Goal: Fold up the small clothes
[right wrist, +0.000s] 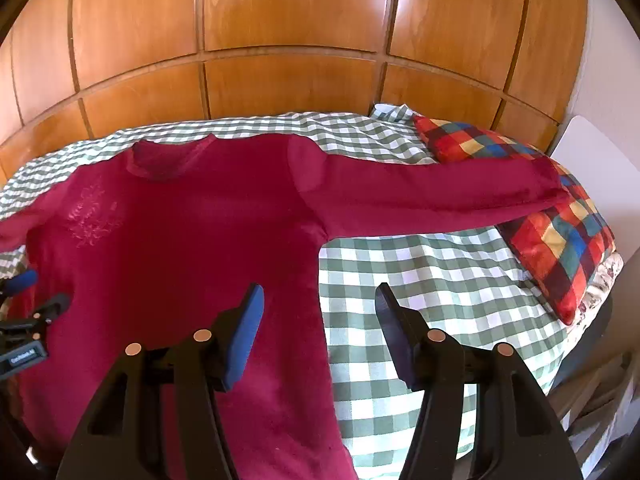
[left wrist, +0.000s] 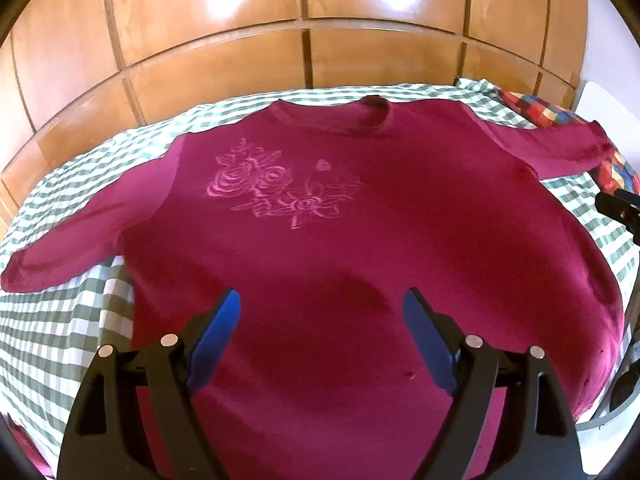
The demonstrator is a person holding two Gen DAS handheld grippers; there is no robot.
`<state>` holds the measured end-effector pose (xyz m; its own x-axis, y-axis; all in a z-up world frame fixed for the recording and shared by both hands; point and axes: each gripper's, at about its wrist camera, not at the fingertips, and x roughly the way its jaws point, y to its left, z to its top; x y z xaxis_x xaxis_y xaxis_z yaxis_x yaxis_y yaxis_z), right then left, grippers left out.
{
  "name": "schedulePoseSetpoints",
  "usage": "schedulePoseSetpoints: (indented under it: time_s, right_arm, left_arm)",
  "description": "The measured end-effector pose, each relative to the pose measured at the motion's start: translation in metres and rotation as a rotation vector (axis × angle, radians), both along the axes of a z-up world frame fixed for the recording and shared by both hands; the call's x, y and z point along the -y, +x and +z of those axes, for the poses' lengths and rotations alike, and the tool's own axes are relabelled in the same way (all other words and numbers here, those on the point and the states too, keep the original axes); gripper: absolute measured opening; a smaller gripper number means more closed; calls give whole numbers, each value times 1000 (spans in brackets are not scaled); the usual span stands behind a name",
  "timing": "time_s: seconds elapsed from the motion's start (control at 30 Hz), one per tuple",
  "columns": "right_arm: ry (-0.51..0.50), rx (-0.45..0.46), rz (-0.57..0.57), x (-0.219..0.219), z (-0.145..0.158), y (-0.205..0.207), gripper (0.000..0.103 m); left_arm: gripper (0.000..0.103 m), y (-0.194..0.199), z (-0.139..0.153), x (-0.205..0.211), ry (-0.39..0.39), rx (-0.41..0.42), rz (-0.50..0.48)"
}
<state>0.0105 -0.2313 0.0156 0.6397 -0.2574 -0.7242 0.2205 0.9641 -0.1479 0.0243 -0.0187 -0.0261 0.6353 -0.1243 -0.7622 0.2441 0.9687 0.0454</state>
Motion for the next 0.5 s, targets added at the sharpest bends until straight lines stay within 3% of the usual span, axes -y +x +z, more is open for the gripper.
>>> schedulePoseSetpoints:
  time_s: [0.17,0.23,0.5]
  right_arm:
    - [14,4,-10,5,-1,0,57]
    - [13,10,-15,6,-1,0,66]
    - [10,13,-20,10,-2,2,67]
  left_arm:
    - [83,0,1,12,10,5,-26]
    - [83,0,0,16,18,6,-35]
    - [83,3,-4,29,35,-6,-60]
